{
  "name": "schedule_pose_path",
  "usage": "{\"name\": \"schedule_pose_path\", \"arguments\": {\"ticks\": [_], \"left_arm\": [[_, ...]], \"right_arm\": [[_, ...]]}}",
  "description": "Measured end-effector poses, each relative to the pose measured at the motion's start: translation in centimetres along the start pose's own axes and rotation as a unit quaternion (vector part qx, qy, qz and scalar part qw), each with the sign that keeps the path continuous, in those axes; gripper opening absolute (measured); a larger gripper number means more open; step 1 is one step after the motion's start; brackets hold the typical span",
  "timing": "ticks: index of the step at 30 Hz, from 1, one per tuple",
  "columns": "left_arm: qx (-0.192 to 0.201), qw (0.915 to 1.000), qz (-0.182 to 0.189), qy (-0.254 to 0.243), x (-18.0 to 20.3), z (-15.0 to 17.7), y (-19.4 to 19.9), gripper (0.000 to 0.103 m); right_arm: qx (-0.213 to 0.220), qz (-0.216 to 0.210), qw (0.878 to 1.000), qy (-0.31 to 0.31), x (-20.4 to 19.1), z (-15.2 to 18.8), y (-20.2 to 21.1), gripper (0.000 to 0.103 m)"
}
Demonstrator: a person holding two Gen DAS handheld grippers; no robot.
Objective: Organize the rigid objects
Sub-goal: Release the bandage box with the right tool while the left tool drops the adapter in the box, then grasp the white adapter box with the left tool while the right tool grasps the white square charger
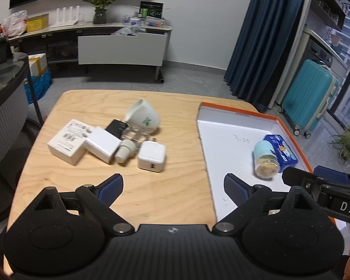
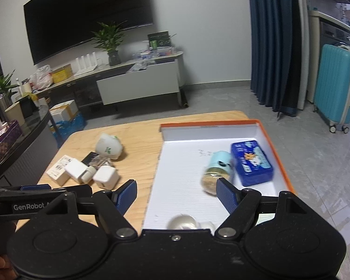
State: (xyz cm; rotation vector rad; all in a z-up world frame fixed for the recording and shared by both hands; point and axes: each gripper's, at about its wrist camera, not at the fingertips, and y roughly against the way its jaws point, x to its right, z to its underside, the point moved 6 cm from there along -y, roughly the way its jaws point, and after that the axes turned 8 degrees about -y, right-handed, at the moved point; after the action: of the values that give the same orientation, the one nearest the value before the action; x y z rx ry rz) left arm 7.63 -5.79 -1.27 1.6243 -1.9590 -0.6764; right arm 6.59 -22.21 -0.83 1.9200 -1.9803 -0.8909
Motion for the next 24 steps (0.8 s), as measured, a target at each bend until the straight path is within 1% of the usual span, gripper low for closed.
{"name": "schedule_pose_path", "arguments": {"ticks": [14, 24], "left_arm": [[-0.001, 0.9992, -0.025, 0.031, -4.4, 0.8, 0.3, 0.096], [-0.015, 0.9963, -0.062, 0.057, -9.2, 1.8, -0.6, 0.096]], "right_arm": [[-0.023, -0.028, 0.999, 0.029, -4.3, 0.8, -2.2, 0.089], [-0.036, -0.037, 0.998, 0.043, -5.8, 1.6, -3.1, 0.089]]}}
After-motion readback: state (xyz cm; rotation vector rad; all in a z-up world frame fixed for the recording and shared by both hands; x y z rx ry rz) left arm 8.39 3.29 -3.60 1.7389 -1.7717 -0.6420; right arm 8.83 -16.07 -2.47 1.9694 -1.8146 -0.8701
